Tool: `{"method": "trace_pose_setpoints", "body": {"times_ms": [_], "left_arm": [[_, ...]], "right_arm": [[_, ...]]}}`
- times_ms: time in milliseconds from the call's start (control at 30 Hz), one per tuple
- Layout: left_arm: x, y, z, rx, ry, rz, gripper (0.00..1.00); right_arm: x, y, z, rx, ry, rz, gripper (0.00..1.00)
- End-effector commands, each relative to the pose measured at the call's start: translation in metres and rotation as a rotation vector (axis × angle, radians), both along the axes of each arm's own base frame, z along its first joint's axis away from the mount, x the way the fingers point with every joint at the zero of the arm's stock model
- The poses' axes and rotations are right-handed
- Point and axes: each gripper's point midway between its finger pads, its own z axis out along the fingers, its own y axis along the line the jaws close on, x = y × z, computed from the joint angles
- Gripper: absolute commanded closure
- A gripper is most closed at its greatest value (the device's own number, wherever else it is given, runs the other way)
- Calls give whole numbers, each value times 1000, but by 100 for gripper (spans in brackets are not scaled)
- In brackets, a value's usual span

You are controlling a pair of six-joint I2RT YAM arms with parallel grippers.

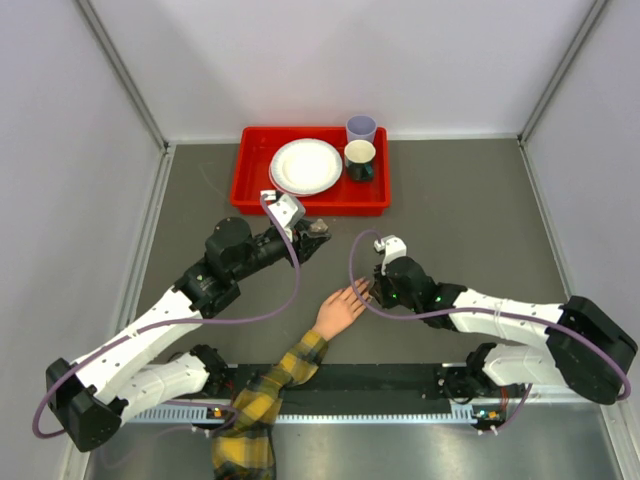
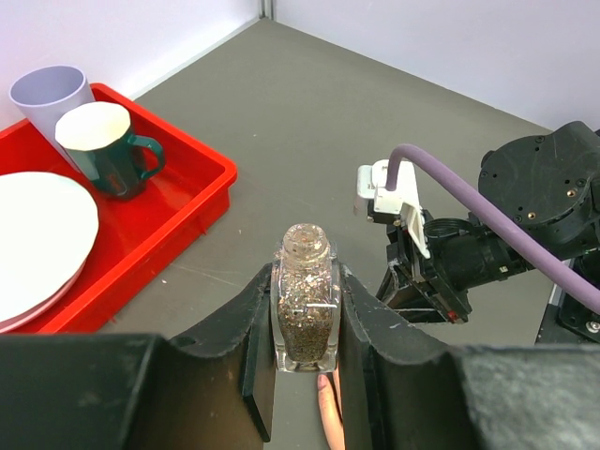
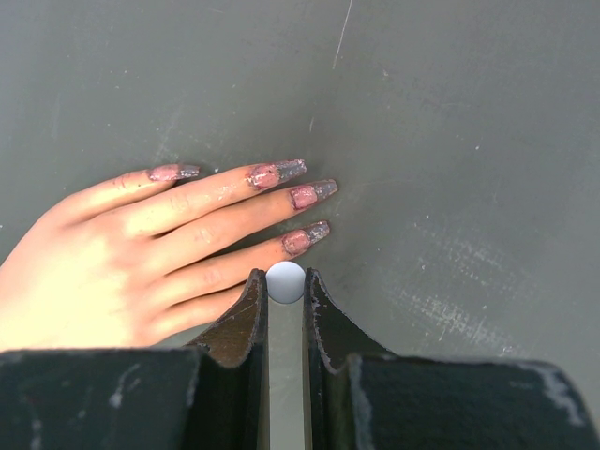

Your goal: Paint the nails

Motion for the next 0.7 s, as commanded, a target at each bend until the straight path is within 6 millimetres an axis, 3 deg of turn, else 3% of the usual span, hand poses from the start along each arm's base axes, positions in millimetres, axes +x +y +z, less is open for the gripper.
{"method": "trace_pose_setpoints", "body": {"times_ms": [0, 667], "left_arm": [[1, -2, 22, -66, -57, -9, 100], [2, 0, 21, -70, -51, -8, 100]], "right_arm": [[14, 8, 17, 42, -44, -22, 100], [16, 8, 23, 45, -59, -24, 100]]}}
